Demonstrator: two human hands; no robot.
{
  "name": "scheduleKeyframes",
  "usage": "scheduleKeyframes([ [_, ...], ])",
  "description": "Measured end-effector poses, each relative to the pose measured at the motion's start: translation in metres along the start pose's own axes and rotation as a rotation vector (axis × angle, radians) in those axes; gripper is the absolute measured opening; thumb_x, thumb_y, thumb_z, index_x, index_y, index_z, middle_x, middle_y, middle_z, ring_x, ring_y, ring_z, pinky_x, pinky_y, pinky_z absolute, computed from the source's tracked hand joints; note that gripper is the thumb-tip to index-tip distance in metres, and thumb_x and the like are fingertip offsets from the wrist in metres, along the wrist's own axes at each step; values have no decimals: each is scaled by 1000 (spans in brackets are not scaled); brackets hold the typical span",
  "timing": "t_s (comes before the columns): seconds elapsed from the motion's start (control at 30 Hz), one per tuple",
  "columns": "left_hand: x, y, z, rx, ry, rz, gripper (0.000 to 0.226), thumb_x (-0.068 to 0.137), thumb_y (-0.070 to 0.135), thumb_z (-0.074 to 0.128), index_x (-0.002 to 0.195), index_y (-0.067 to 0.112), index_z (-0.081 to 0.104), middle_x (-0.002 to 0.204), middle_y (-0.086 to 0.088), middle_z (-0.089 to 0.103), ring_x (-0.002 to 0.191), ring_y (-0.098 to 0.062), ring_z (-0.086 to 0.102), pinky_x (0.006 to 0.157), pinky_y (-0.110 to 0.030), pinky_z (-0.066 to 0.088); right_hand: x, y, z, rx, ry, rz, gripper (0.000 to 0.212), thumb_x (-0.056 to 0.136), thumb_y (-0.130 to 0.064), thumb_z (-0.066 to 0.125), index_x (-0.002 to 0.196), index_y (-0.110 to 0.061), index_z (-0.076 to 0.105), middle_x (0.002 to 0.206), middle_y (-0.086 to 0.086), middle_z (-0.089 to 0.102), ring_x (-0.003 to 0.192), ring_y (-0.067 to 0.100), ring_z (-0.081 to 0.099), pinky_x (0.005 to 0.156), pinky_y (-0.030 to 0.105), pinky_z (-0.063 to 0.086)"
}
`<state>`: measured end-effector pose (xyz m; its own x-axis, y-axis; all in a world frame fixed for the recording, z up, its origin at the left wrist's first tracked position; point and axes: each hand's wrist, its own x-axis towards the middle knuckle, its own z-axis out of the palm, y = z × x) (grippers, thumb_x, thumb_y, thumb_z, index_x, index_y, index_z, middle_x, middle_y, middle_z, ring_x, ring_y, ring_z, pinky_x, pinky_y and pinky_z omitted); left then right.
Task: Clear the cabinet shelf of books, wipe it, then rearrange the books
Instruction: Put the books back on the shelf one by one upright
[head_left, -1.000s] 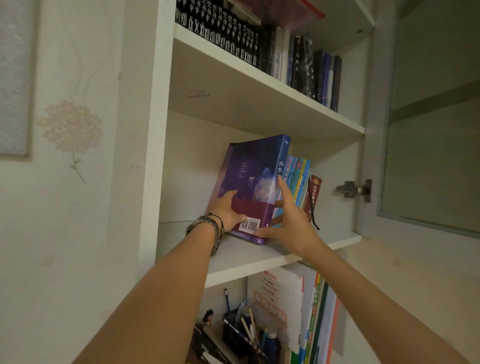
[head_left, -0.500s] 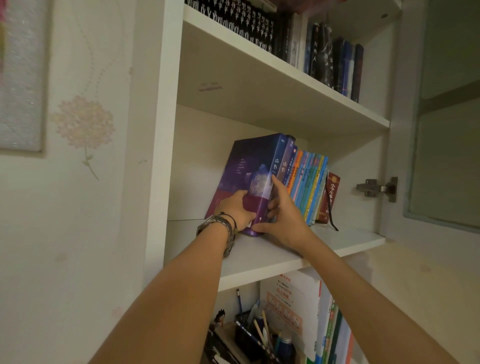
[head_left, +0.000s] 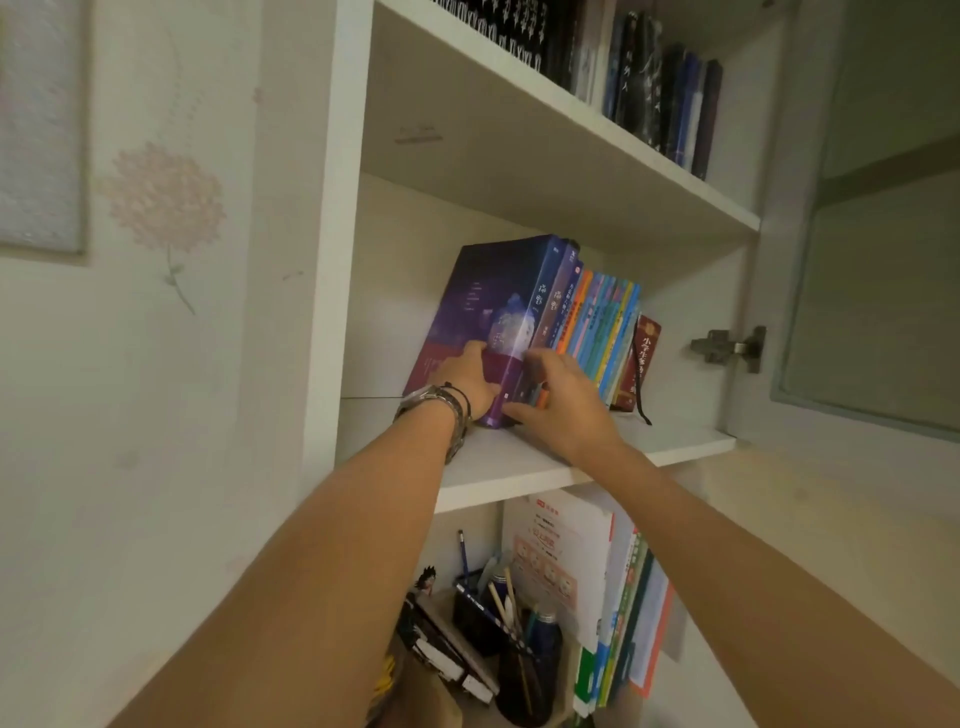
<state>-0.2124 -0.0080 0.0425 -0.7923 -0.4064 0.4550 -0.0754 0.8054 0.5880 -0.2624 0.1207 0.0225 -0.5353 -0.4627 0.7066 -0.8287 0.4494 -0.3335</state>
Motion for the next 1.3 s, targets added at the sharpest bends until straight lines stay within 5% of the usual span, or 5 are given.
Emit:
scheduleKeyframes([
  [0.33,-27,21,1,226,-31,86,70,83,40,69,138,17,33,120,-11,57,100,-29,61,86,-42,53,-93,9,-88,-321,13,113,30,92,-26,60,120,-18,60,118,2,55,108,21,55,81,33,46],
  [0.77,-165,64,24,74,-75,514,32,92,41,54,120,27,58,121,9,60,105,-10,57,79,-27,45,-213,10,-123,-251,189,255,25,89,-27,65,113,-18,62,106,-2,62,94,17,59,79,36,49],
  [1.1,-247,7,124,-145,-301,466,30,92,42,56,116,26,61,112,13,62,93,1,53,68,-5,36,-333,31,-95,-201,136,439,26,90,-27,63,116,-22,61,106,-8,61,94,11,58,76,36,53],
  [1.23,-280,-17,168,-209,-440,415,28,90,40,58,114,25,61,110,9,65,98,-5,60,84,-24,52,-387,44,-76,-166,87,562,24,92,-26,62,116,-23,60,104,-13,57,94,6,56,77,29,50],
  [1.3,-299,-29,187,-230,-483,379,26,90,38,58,113,25,62,109,12,65,99,-3,60,84,-20,51,-415,49,-65,-142,56,634,25,92,-25,62,117,-22,60,104,-13,57,92,6,56,77,26,49],
])
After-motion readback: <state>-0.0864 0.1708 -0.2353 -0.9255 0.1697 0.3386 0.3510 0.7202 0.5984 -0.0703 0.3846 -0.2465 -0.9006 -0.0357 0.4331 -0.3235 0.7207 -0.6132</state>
